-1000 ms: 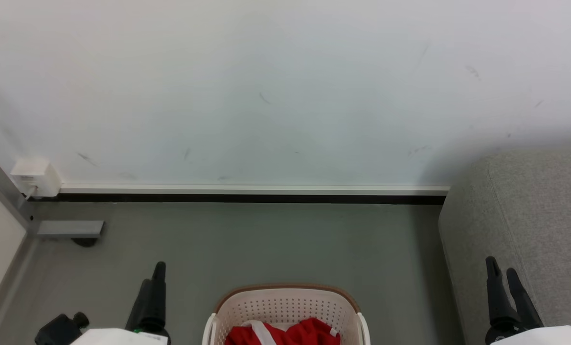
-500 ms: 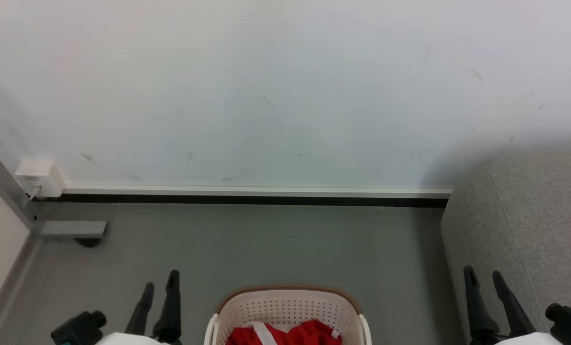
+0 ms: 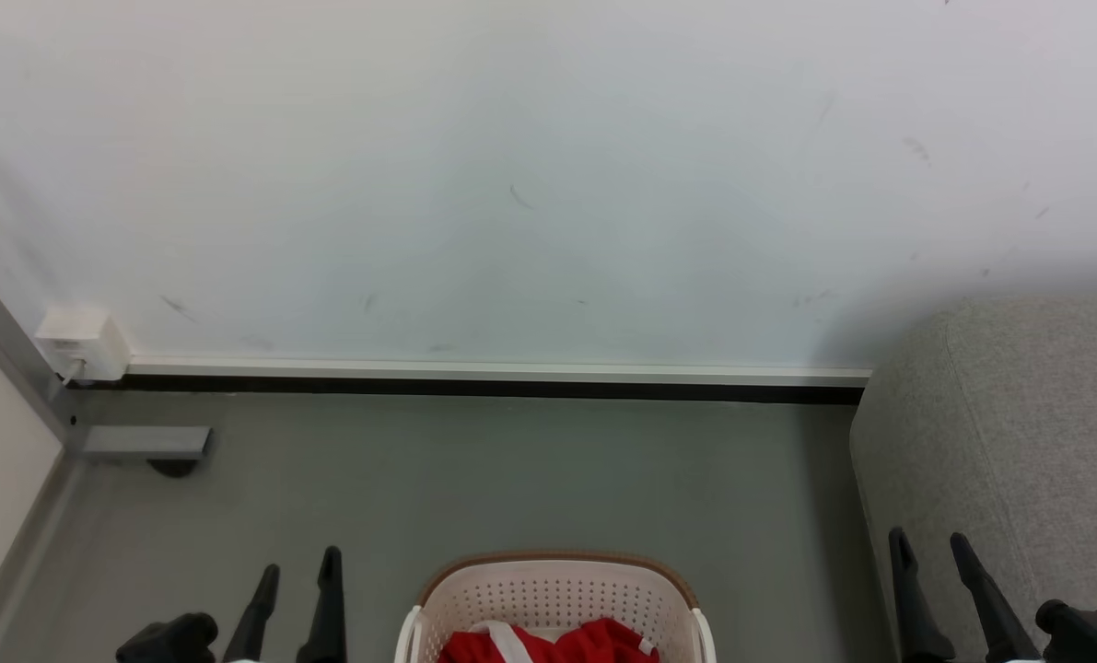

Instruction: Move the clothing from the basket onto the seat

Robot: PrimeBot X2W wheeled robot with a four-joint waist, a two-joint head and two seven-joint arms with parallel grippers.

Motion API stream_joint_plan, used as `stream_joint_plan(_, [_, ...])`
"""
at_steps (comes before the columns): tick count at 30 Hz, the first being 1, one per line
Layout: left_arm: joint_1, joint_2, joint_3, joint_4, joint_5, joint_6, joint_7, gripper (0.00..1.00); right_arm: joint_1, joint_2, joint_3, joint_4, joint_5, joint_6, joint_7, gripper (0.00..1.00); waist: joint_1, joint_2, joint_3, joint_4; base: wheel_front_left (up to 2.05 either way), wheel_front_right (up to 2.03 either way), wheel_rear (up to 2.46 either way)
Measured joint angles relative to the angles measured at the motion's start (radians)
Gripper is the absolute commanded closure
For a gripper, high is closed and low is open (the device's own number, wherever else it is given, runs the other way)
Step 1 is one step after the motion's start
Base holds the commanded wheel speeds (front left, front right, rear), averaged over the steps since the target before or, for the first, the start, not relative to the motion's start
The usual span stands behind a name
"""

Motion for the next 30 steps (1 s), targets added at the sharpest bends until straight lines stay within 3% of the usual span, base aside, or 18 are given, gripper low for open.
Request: stream_joint_plan(30, [0.029,0.042,-0.030,-0.036,0.279,0.044,-0.070,0.00,0.030,0.006,-0.031,0.014,-0.167,0.000,-0.071,0.00,0.0000,0.0000,-0.008,0.010,0.00,0.00,0.00])
